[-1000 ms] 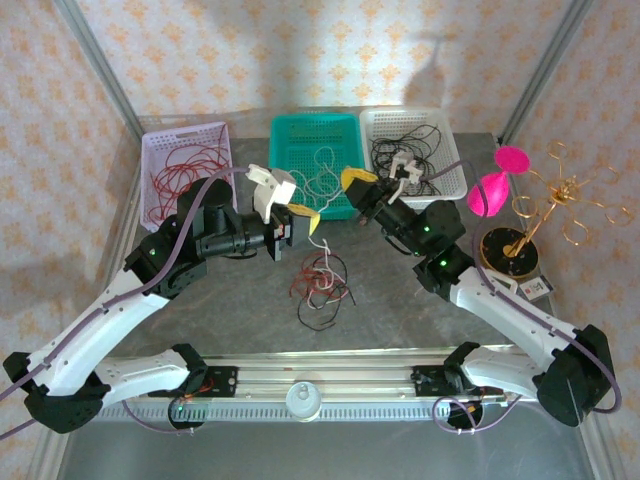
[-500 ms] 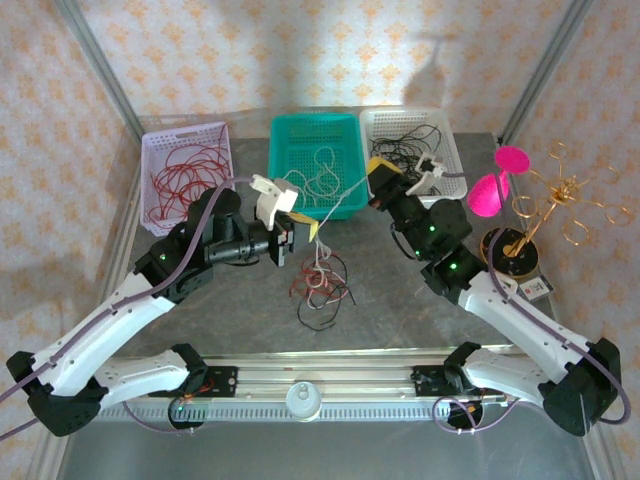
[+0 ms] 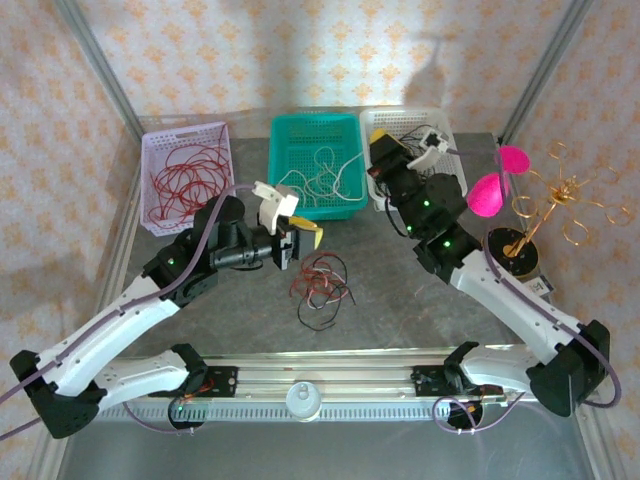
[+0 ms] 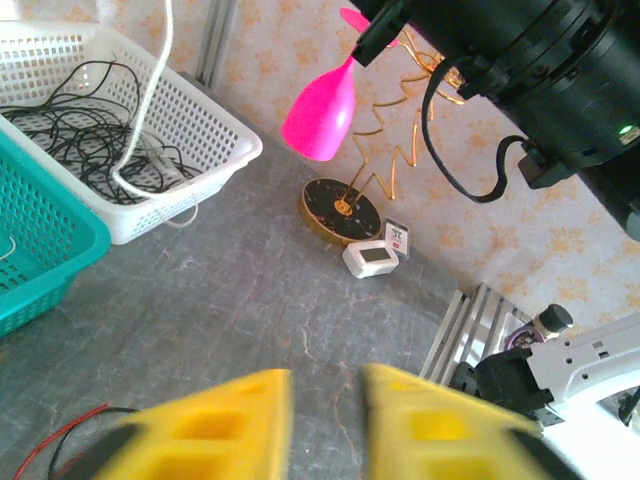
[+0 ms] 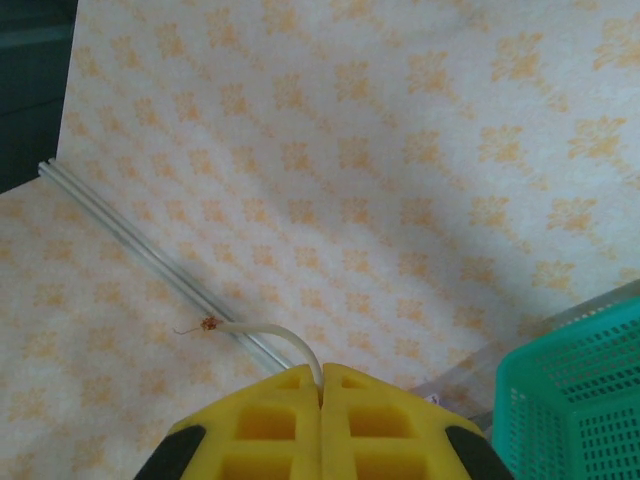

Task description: Untangle the cables

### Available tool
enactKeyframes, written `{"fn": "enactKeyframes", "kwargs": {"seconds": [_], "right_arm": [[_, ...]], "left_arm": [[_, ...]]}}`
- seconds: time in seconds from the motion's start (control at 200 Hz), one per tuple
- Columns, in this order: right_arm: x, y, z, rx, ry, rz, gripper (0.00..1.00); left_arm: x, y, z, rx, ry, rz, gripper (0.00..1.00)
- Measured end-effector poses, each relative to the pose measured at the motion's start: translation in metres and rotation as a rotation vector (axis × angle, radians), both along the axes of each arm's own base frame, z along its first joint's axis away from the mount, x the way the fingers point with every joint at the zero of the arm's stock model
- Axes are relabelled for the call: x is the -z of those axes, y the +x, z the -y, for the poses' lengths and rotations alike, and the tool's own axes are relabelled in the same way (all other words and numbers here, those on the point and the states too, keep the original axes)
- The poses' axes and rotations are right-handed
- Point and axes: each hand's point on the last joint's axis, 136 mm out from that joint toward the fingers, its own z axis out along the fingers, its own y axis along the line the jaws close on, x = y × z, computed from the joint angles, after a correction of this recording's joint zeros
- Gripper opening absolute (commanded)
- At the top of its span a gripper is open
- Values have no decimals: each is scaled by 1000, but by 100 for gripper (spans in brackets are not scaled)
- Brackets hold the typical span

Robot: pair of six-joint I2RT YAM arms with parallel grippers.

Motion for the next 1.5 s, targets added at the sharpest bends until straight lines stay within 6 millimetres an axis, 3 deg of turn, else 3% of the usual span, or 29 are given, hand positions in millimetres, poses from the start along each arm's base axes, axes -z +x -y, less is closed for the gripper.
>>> {"fn": "enactKeyframes", "kwargs": {"seconds": [0.21,0.385,0.636,0.711,0.821,0.966,1.026,1.256,1.502], "right_arm": [[-15,-4,-9,-51,-23,17,0],[-9,-6,-15,-86,-44,1,0],[-22,-12,-21,-137,-38,16,0],[-27,-12,-23,-149,-32,22,0],[-27,-12,-26,-162,-33,19,0],[-26,-12,-27,-168,-35,17,0],[-26,-12,-28,-172,-33,16,0],[-24,-13,-31,-192,-28,10,0],[-36,-14,-29,-178,-25,19,0]], "left_arm": [[1,24,6,-38,-25,10,77],[-4,58,-5,-105,-61,38,84],[5,81,11,-72,-82,53,82],[12,89,17,-68,-75,50,76],[24,102,24,-77,-68,35,56],[31,115,25,-113,-71,34,55],[27,118,24,-127,-86,41,49],[16,129,17,-188,-138,78,0],[31,132,13,-214,-136,64,0]]}}
